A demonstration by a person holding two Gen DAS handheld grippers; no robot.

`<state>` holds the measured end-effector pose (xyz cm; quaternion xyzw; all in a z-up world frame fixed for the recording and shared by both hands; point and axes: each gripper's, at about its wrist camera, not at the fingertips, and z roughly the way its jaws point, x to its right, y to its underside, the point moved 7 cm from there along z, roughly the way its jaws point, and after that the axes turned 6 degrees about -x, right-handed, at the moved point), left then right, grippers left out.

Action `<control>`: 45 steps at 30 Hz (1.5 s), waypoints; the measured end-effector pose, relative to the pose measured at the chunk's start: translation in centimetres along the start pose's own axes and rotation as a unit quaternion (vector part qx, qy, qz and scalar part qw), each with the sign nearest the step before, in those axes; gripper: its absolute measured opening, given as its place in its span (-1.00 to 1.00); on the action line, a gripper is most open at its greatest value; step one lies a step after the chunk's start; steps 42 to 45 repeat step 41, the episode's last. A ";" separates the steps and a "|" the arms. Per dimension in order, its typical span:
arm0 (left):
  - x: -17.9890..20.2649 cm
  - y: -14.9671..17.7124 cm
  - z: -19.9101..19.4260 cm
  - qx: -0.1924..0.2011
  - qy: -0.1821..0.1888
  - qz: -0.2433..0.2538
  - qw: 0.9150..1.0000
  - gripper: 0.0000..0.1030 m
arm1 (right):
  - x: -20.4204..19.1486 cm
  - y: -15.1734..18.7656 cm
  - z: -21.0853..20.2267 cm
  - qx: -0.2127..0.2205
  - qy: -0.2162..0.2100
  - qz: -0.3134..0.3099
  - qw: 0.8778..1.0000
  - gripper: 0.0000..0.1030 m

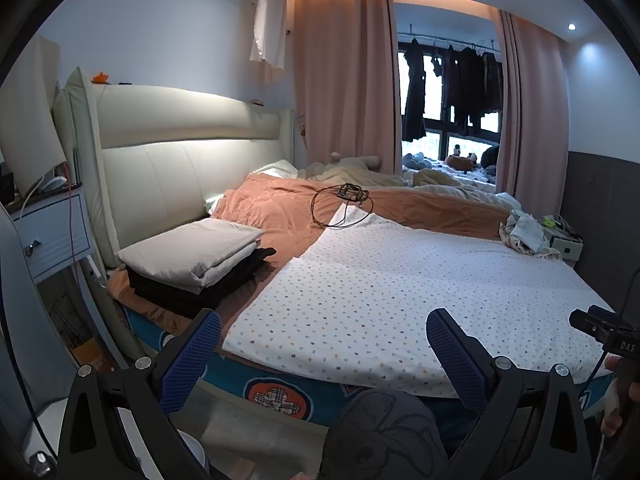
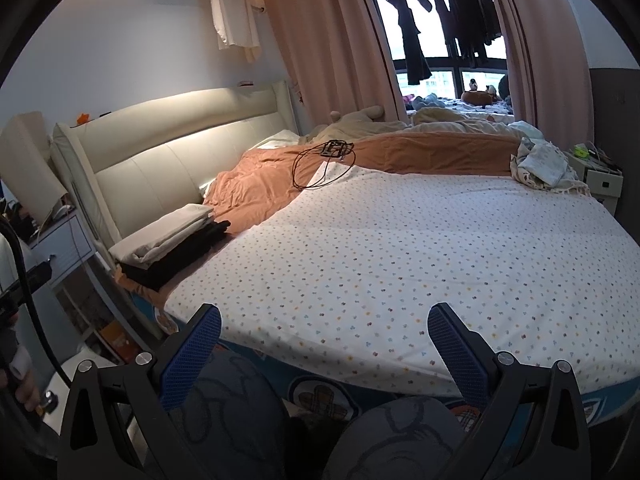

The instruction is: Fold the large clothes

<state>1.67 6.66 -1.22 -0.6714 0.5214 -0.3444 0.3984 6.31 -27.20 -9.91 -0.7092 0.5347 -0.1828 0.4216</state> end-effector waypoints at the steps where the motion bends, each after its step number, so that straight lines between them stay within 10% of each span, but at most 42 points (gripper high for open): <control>1: 0.0 0.0 0.0 0.000 0.000 0.000 1.000 0.99 | 0.0 0.0 0.0 0.001 0.000 0.000 1.000 1.00; 45: -0.2 0.6 -1.1 0.007 0.007 0.001 1.000 0.99 | 1.0 0.4 -1.5 -0.001 0.011 0.014 1.000 1.00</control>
